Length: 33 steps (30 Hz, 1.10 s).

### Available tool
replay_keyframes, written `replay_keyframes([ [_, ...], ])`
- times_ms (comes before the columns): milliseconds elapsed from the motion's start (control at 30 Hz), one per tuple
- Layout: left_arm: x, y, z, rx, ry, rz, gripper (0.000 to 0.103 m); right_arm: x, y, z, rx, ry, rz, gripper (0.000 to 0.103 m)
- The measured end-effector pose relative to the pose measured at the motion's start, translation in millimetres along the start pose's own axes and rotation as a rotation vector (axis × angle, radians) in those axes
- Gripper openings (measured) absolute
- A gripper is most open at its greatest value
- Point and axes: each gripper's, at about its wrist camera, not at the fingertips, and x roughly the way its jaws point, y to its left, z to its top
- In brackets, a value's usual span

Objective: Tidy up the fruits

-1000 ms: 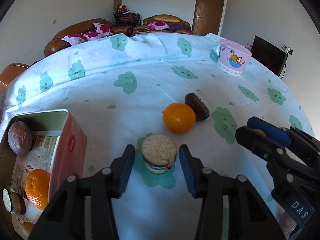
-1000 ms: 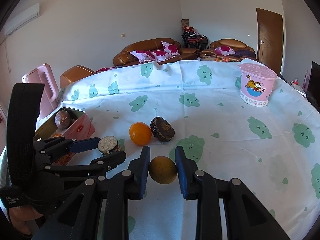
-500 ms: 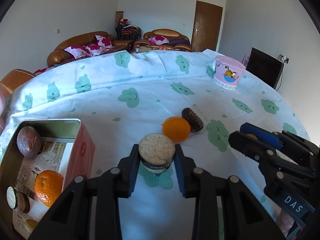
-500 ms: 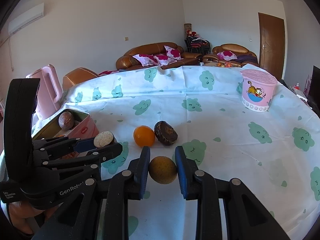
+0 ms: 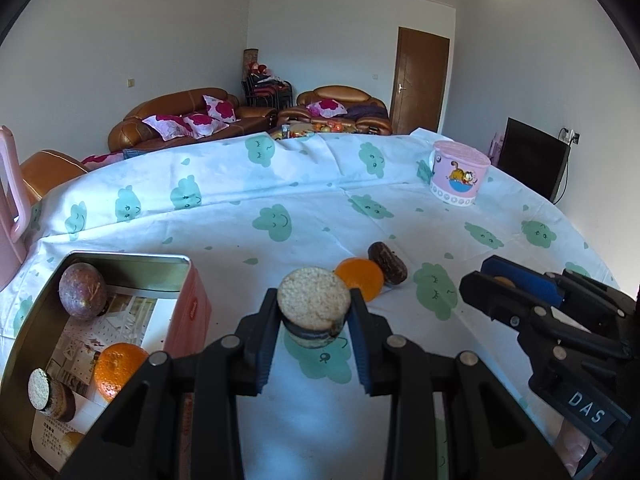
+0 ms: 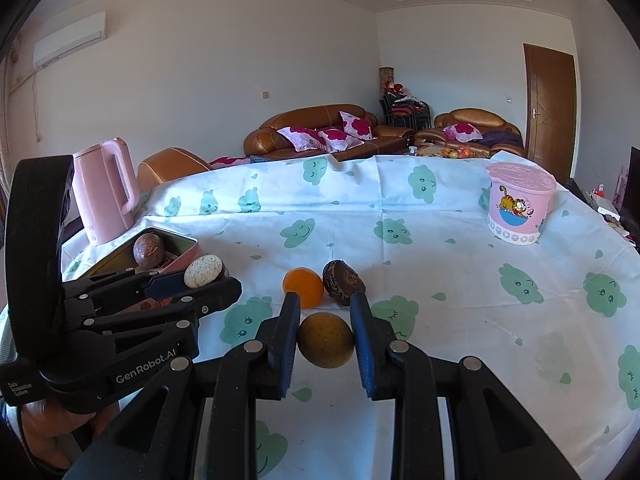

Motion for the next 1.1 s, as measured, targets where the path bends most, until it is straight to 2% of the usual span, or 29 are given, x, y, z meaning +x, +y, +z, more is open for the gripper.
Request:
replay_keyframes([
  [1100,-29,-2,-5,0.007,-0.147,0.042,0.035,-24,6,-3,-0.040,-0.131,0.015,0.028],
])
